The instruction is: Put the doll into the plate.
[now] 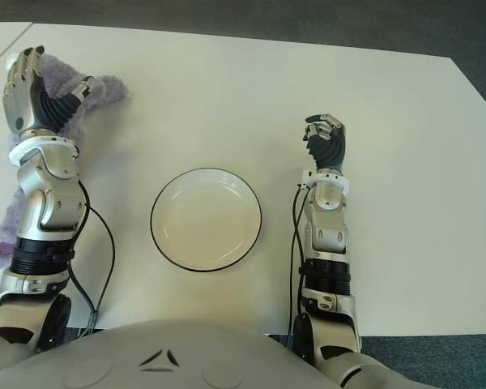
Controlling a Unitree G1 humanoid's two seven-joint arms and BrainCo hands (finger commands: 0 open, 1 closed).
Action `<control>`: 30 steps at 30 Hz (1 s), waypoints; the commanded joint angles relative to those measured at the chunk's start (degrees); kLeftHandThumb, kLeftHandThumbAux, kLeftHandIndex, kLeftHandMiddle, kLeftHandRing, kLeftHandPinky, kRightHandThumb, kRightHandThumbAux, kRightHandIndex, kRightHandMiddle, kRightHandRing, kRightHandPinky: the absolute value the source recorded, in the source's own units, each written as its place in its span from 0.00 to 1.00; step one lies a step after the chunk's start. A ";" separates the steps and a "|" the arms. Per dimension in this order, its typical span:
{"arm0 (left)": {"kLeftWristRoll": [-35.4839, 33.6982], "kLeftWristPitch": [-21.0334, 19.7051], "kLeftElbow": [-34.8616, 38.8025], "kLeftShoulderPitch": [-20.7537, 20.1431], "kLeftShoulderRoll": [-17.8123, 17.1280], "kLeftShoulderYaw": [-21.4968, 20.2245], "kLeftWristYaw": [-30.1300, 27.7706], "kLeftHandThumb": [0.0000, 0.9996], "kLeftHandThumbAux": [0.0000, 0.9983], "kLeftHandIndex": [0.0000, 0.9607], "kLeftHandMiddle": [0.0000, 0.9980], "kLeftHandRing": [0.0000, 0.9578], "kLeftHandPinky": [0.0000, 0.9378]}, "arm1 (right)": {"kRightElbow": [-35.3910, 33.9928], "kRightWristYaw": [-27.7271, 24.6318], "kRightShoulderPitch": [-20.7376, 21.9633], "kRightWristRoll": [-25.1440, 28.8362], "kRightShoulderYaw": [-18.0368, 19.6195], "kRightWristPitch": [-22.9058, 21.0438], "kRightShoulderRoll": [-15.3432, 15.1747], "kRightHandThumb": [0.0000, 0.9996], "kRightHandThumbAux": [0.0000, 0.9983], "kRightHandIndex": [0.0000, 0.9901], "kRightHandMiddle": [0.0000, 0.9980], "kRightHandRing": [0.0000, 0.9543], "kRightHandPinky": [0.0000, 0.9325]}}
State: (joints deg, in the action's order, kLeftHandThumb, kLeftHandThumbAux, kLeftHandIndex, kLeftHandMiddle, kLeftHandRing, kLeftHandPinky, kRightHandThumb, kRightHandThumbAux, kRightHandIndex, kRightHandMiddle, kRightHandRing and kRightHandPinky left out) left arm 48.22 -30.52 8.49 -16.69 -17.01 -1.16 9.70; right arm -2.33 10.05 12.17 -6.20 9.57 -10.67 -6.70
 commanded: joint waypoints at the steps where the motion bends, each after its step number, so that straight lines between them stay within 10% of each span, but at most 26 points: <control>1: -2.91 0.97 -1.22 0.18 -0.66 -0.20 -1.86 0.16 0.32 0.00 0.00 0.00 0.04 | 0.50 -0.17 0.00 0.66 0.17 -0.64 0.28 0.72 0.71 0.44 0.72 0.79 0.83; 5: 9.80 -14.82 -8.56 -4.76 -2.69 6.42 -8.95 0.19 0.37 0.00 0.00 0.00 0.01 | 0.57 -0.09 0.19 0.59 0.16 -0.64 0.38 0.72 0.71 0.44 0.72 0.79 0.83; 19: 10.05 -16.48 -11.03 -6.71 -4.24 9.37 -10.45 0.12 0.32 0.00 0.03 0.20 0.35 | 0.88 0.34 0.51 0.15 0.15 -0.22 0.55 0.72 0.71 0.44 0.72 0.79 0.84; 30: 7.53 -15.01 -8.79 -7.23 -3.71 10.98 -12.64 0.10 0.36 0.00 0.01 0.16 0.29 | 1.00 -0.01 0.70 0.45 0.54 -0.39 0.24 0.72 0.71 0.44 0.72 0.79 0.83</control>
State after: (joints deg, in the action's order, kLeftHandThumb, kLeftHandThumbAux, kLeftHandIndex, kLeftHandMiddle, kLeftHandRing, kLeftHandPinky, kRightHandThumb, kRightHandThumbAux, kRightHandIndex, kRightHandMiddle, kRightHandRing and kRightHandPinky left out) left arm 58.15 -46.54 -0.20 -24.74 -21.73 9.17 -0.80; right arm -1.97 10.12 12.70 -6.32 9.97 -10.67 -6.52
